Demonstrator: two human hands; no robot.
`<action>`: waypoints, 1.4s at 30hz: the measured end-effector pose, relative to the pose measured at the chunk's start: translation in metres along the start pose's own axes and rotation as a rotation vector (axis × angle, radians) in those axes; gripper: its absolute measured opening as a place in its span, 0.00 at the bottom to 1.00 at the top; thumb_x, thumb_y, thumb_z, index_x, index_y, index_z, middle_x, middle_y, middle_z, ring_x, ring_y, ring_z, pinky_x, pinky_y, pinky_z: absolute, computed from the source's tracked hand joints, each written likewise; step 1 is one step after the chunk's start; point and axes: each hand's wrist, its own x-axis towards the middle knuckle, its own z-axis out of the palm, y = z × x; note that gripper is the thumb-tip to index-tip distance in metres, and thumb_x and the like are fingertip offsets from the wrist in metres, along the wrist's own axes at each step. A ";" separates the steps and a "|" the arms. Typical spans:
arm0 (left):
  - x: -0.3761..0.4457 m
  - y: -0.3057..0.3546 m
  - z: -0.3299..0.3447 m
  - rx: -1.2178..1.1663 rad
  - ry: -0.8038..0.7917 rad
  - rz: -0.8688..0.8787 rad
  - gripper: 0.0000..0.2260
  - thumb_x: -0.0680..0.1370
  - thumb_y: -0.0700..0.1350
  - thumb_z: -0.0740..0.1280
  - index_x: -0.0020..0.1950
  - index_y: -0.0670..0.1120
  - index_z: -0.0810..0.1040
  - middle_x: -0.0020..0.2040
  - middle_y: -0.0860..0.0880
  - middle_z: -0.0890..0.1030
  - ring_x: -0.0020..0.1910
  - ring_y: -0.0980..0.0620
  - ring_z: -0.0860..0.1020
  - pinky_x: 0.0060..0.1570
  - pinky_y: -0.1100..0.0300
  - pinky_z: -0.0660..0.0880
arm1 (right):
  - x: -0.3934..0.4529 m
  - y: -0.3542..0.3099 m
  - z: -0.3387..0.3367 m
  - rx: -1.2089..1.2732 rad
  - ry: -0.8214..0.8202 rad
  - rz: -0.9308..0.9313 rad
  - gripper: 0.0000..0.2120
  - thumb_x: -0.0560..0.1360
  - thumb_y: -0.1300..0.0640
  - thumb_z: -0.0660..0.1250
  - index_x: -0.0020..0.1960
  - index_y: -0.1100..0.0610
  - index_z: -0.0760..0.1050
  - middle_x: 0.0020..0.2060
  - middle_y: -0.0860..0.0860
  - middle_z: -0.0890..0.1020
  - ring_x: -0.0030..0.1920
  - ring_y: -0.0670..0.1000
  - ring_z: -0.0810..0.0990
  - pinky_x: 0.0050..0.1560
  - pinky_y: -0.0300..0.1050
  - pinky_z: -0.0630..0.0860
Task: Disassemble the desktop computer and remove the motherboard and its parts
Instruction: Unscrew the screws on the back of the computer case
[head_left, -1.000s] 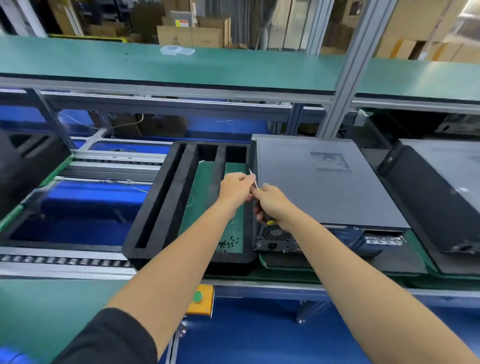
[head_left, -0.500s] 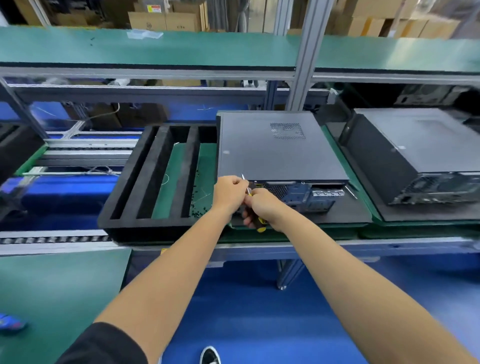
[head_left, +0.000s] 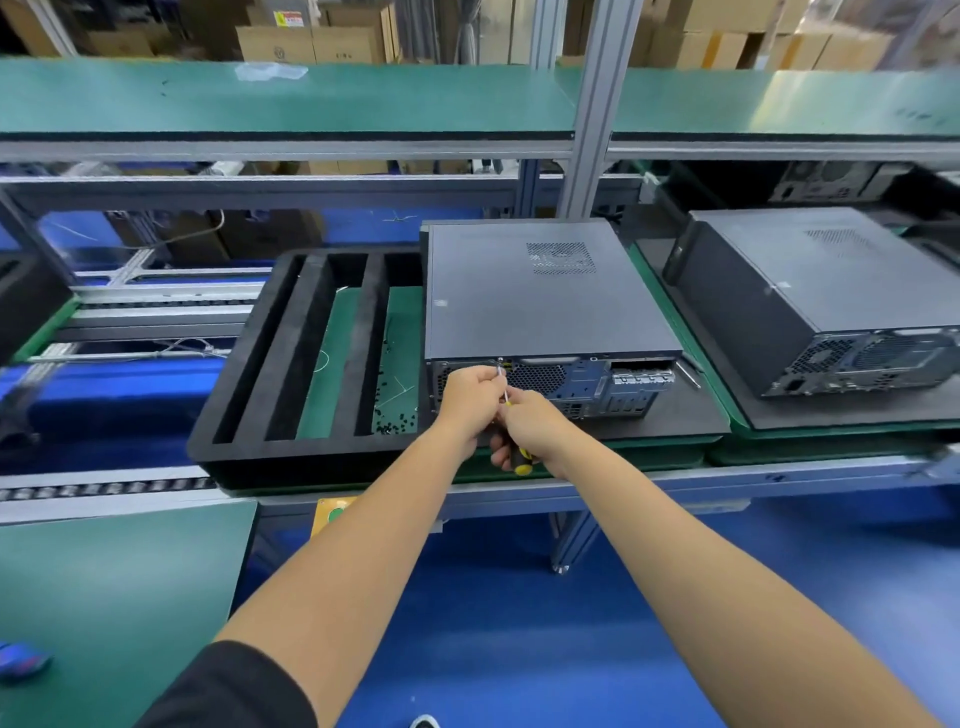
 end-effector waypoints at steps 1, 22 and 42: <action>0.002 0.000 0.001 0.001 -0.009 -0.001 0.11 0.80 0.41 0.62 0.42 0.37 0.78 0.33 0.44 0.72 0.29 0.51 0.68 0.29 0.60 0.66 | 0.002 0.000 -0.001 0.005 0.013 0.000 0.15 0.83 0.60 0.49 0.65 0.52 0.69 0.34 0.57 0.77 0.27 0.51 0.77 0.27 0.43 0.75; 0.017 0.006 0.001 -0.034 -0.025 -0.078 0.12 0.80 0.40 0.62 0.37 0.46 0.77 0.42 0.41 0.78 0.40 0.47 0.73 0.44 0.52 0.73 | 0.015 0.002 -0.003 -0.162 0.180 -0.050 0.13 0.81 0.59 0.60 0.65 0.53 0.74 0.33 0.55 0.80 0.24 0.49 0.79 0.25 0.40 0.74; 0.025 0.014 0.018 -0.318 0.044 -0.317 0.08 0.81 0.36 0.61 0.42 0.40 0.75 0.33 0.44 0.78 0.25 0.54 0.79 0.26 0.64 0.75 | -0.001 0.009 -0.035 0.312 -0.276 0.331 0.15 0.85 0.60 0.49 0.55 0.66 0.73 0.46 0.62 0.83 0.46 0.55 0.83 0.49 0.48 0.81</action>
